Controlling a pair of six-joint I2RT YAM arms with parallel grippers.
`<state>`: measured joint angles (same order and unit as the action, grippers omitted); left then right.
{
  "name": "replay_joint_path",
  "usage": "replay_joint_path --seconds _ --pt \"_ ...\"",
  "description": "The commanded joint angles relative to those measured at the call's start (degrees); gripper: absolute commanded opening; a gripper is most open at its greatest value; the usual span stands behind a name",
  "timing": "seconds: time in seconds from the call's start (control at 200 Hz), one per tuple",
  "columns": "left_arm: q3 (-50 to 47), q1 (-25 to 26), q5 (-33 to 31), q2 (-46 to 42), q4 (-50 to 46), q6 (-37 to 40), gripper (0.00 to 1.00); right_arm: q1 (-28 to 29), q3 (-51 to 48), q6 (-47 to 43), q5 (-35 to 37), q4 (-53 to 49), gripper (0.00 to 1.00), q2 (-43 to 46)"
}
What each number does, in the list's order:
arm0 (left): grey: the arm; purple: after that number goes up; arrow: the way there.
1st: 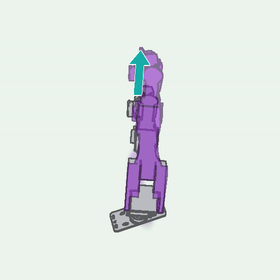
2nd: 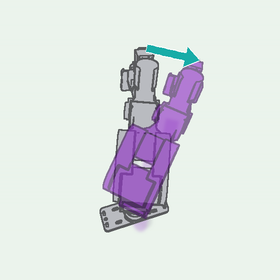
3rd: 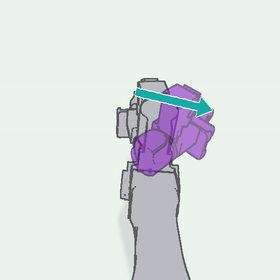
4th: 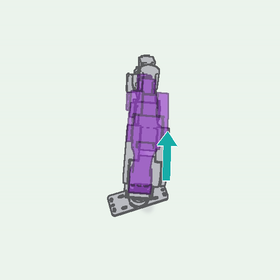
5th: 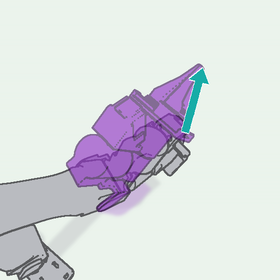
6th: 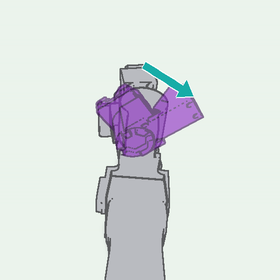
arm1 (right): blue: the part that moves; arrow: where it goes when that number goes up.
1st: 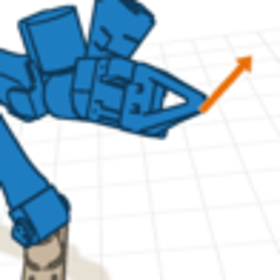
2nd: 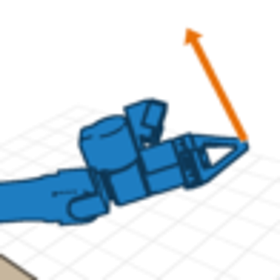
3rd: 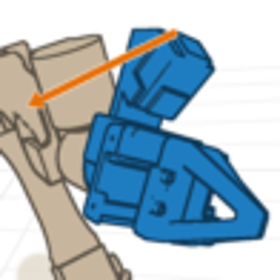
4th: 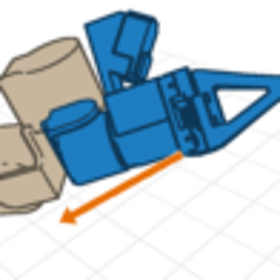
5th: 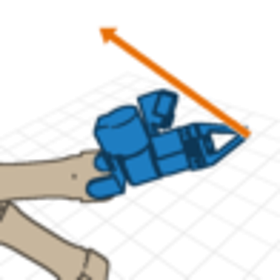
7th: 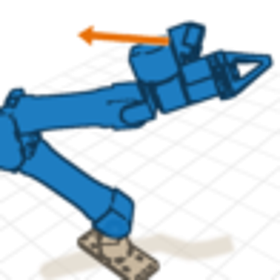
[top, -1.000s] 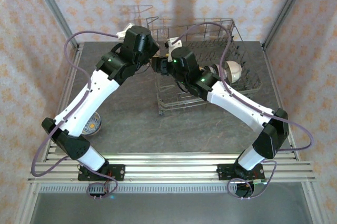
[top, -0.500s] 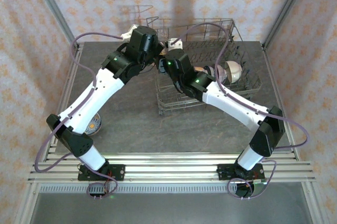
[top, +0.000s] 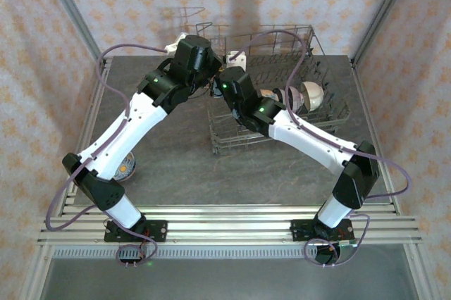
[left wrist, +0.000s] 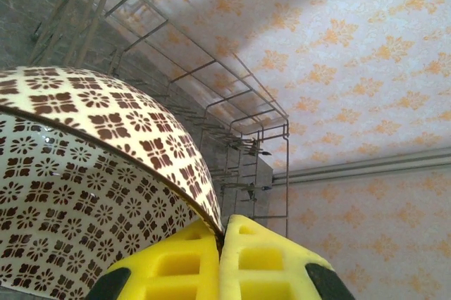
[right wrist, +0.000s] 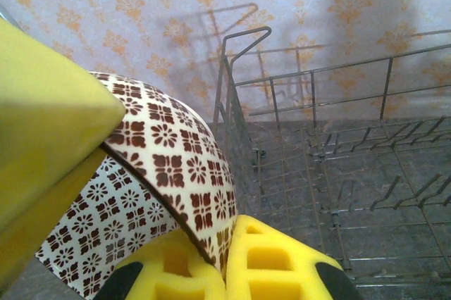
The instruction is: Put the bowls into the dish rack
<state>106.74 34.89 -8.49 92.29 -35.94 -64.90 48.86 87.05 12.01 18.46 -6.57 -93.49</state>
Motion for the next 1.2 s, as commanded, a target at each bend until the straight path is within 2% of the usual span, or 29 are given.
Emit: replay_joint_path --seconds 0.0,0.26,0.485,0.736,0.931,1.016,1.196 --pt "-1.31 -0.18 -2.05 -2.70 2.04 0.84 0.10 -0.44 -1.78 1.52 5.75 2.72 0.00 2.42" --pt "-2.22 -0.12 -1.45 -3.52 4.07 2.17 0.43 -0.43 -3.92 2.53 7.87 2.00 0.00 4.59" --pt "-0.40 -0.10 -1.57 -2.96 3.77 6.24 0.56 -0.65 -4.38 3.48 12.17 -2.07 0.00 6.63" --pt "5.20 -0.74 -1.71 -1.05 -1.92 16.98 0.63 -4.52 -1.05 8.99 13.40 -13.62 0.00 7.96" --pt "2.25 -3.87 2.37 -2.29 -2.05 24.50 0.63 -7.46 5.53 10.99 18.09 -24.53 0.00 3.57" --pt "0.65 -7.31 6.93 -1.89 -2.69 26.30 0.64 -8.58 9.89 12.69 20.67 -31.01 0.00 0.59" --pt "-6.56 -13.98 16.65 -2.45 2.45 29.74 0.64 -9.80 17.89 12.62 24.33 -41.81 0.00 -5.21"
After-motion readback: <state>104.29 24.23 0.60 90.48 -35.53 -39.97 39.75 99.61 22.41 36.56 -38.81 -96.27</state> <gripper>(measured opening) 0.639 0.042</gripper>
